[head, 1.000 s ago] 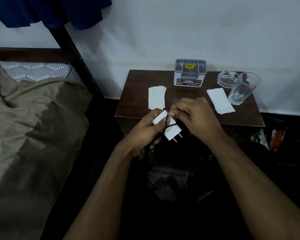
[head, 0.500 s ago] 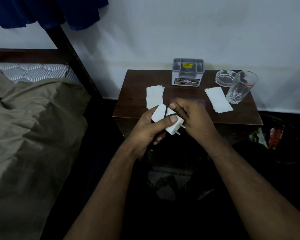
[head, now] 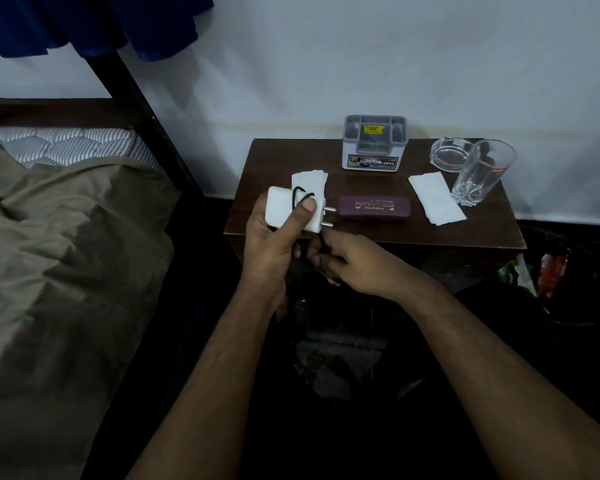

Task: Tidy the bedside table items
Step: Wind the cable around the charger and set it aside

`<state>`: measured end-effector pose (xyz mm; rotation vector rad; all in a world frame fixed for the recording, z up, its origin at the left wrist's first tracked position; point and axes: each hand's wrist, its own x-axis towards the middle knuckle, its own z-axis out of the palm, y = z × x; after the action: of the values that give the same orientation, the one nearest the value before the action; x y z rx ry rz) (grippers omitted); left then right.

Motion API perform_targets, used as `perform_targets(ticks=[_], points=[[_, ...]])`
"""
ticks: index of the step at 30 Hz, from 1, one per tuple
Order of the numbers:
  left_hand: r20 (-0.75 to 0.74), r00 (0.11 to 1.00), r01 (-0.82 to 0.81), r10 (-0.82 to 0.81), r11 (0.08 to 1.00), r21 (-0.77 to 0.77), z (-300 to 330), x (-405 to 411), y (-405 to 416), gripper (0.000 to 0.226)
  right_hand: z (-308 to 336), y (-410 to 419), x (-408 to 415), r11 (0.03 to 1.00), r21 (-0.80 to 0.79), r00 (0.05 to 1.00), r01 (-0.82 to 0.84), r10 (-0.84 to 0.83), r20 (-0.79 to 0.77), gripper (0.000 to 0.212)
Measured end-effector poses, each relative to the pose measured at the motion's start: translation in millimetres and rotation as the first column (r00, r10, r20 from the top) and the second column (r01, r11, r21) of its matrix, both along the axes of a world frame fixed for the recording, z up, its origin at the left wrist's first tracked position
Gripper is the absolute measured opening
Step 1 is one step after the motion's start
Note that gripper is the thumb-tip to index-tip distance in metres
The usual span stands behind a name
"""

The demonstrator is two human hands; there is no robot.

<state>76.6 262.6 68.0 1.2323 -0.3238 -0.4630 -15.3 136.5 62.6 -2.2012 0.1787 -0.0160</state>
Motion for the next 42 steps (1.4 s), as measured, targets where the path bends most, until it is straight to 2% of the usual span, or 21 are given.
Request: perform_targets(ticks=[2,4,8,11,15,20,25,27,30,32,36,39,42], points=[[-0.007,1.000,-0.028,0.028,0.999,-0.026,1.1,2.7,1.8,0.047,-3.9,0.9,0.1,0.998,0.049,0.999,-0.026,0.027,-0.028,0.008],[-0.016,1.000,-0.005,0.004,0.998,-0.068,1.6,1.8,2.1,0.050,-6.5,1.2,-1.0,0.998,0.018,0.998,-0.054,0.055,-0.029,0.013],[-0.045,0.995,0.079,-0.086,0.986,-0.150,2.0,-1.0,1.2,0.044,-4.1,3.8,0.2,0.965,-0.226,0.991,-0.135,0.130,-0.034,0.058],[-0.072,0.989,0.113,-0.130,0.973,-0.202,1.6,-1.8,0.2,0.052,-2.6,10.5,3.6,0.943,-0.297,0.985,-0.151,0.119,-0.122,0.068],[-0.042,0.993,0.100,-0.108,0.982,-0.161,-2.8,-2.5,-2.2,0.051,-8.0,17.2,4.2,0.890,-0.395,0.961,-0.229,0.142,-0.237,0.061],[0.137,0.987,-0.074,0.080,0.996,-0.044,-6.0,2.5,-2.4,0.042,-9.4,23.8,6.0,0.904,-0.321,0.947,-0.283,0.209,-0.244,0.055],[0.283,0.897,-0.311,0.341,0.939,-0.145,1.4,12.3,0.5,0.033,-14.2,18.9,7.3,0.885,-0.407,0.963,-0.225,0.139,-0.230,0.044],[0.267,0.862,-0.393,0.431,0.901,-0.183,2.0,13.5,1.8,0.033,-18.4,17.3,7.6,0.886,-0.413,0.963,-0.212,0.116,-0.244,0.038],[0.164,0.846,-0.480,0.507,0.859,-0.181,0.0,11.9,1.9,0.037,-22.5,14.5,8.5,0.889,-0.420,0.968,-0.184,0.088,-0.237,0.035],[0.197,0.836,-0.485,0.513,0.857,-0.174,0.2,13.0,0.8,0.036,-22.3,11.8,10.0,0.880,-0.452,0.977,-0.148,0.061,-0.203,0.039],[0.432,0.817,-0.406,0.381,0.913,-0.038,-2.6,13.3,-2.2,0.034,-18.5,8.1,11.1,0.851,-0.524,0.992,-0.038,-0.031,-0.123,0.045],[0.416,0.859,-0.352,0.298,0.934,0.058,-5.3,7.9,-4.6,0.035,-16.7,-0.8,10.5,0.845,-0.530,0.981,0.075,-0.159,-0.115,0.037],[0.389,0.869,-0.360,0.304,0.930,0.077,-3.7,10.6,-3.2,0.036,-16.1,-9.8,9.2,0.840,-0.510,0.957,0.185,-0.271,-0.099,0.025]])
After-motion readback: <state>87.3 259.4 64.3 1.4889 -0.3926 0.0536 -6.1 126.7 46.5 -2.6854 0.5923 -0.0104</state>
